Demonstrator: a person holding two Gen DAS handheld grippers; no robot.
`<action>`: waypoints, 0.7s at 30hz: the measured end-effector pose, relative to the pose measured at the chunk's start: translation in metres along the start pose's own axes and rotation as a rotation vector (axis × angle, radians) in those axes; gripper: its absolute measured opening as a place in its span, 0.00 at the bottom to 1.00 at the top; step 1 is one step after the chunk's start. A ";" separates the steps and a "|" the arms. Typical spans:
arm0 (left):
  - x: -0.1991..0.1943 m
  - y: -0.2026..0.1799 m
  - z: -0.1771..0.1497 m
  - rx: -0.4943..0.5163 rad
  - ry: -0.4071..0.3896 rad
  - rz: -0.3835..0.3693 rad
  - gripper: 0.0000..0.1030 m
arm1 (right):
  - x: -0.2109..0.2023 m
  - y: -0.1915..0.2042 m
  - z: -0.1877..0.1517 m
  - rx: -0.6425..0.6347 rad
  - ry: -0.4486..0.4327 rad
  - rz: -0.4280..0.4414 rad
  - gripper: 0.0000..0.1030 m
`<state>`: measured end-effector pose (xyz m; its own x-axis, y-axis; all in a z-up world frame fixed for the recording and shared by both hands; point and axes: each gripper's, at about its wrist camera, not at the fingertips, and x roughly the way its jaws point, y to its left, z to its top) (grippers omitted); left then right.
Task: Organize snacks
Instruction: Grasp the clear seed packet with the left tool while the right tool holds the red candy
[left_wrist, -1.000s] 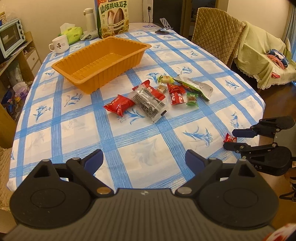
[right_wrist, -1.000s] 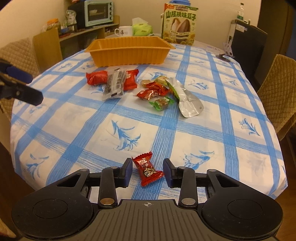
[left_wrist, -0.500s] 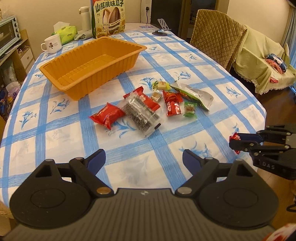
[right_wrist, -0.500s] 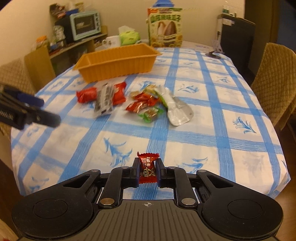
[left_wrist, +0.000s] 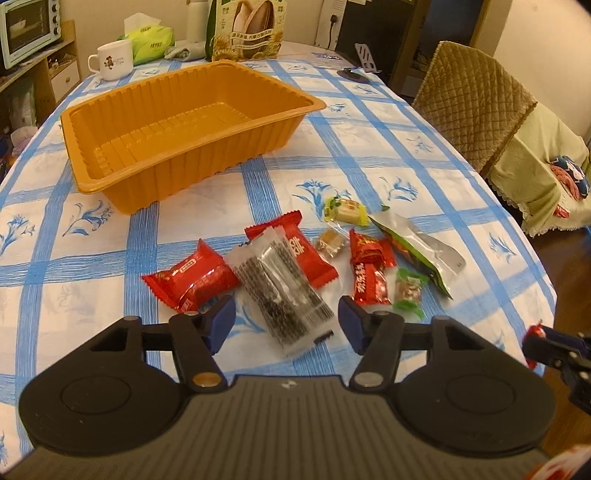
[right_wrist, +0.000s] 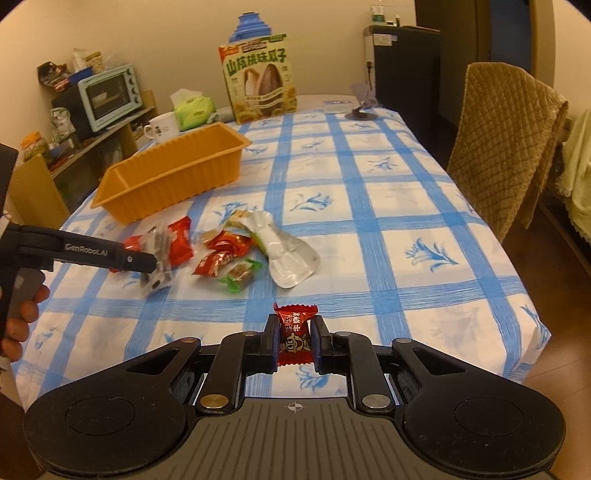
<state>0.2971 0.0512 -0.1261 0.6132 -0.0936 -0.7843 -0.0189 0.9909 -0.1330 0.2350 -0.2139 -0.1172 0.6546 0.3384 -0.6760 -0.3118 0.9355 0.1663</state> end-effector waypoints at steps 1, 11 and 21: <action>0.004 0.001 0.001 -0.004 0.003 0.003 0.53 | 0.001 -0.001 0.000 0.007 0.002 -0.006 0.17; 0.026 0.006 0.010 -0.009 0.029 -0.016 0.44 | 0.011 -0.004 0.005 0.033 0.019 -0.032 0.17; 0.014 0.013 0.013 0.060 0.027 -0.045 0.33 | 0.025 0.007 0.024 0.028 0.017 -0.004 0.17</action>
<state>0.3157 0.0644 -0.1310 0.5913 -0.1395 -0.7943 0.0560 0.9897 -0.1321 0.2659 -0.1966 -0.1153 0.6439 0.3328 -0.6890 -0.2894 0.9395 0.1833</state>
